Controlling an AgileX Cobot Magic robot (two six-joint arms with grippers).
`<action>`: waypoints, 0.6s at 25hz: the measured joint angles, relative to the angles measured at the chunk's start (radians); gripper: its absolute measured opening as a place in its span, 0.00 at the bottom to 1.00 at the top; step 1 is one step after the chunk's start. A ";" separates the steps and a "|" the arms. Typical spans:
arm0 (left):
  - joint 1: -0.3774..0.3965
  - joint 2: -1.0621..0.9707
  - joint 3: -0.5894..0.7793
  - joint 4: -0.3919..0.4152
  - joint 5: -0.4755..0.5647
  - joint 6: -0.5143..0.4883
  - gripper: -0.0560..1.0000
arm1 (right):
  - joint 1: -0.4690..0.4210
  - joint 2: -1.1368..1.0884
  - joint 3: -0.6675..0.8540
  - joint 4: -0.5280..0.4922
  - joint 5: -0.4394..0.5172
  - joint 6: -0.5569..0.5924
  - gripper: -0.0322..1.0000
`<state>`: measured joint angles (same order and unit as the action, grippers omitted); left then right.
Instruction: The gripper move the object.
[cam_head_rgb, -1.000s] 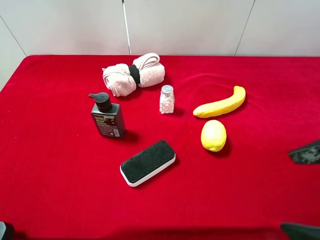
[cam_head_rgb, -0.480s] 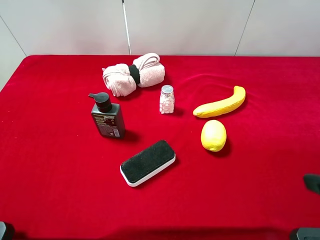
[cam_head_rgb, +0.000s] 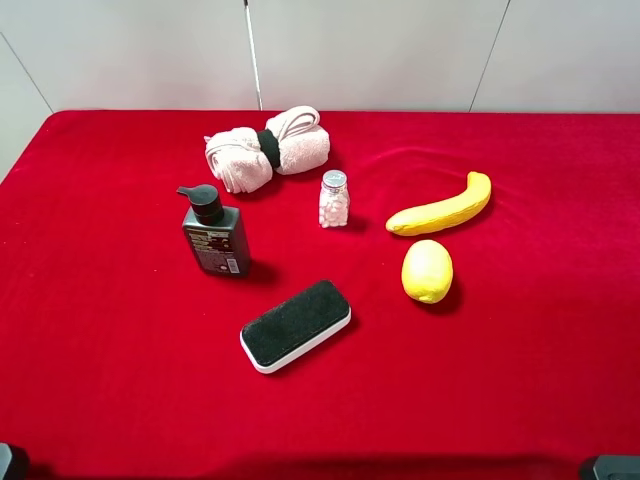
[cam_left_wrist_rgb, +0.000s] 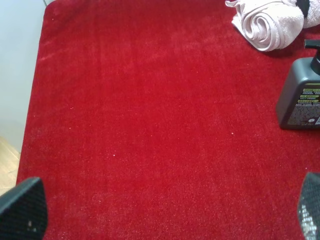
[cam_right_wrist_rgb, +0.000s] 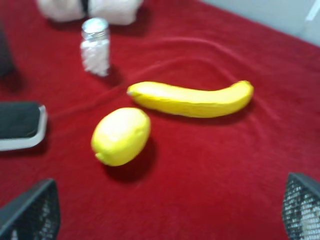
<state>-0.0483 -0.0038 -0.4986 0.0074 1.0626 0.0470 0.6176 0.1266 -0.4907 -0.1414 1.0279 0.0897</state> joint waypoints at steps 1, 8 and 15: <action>0.000 0.000 0.000 0.000 0.000 0.000 0.99 | -0.030 -0.014 0.000 0.000 0.000 0.000 0.70; 0.000 0.000 0.000 0.000 0.000 0.000 0.99 | -0.179 -0.104 0.000 -0.001 0.000 0.000 0.70; 0.000 0.000 0.000 0.000 0.000 0.000 0.99 | -0.262 -0.133 0.000 -0.001 0.000 0.000 0.70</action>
<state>-0.0483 -0.0038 -0.4986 0.0074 1.0626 0.0470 0.3553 -0.0059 -0.4907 -0.1422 1.0279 0.0897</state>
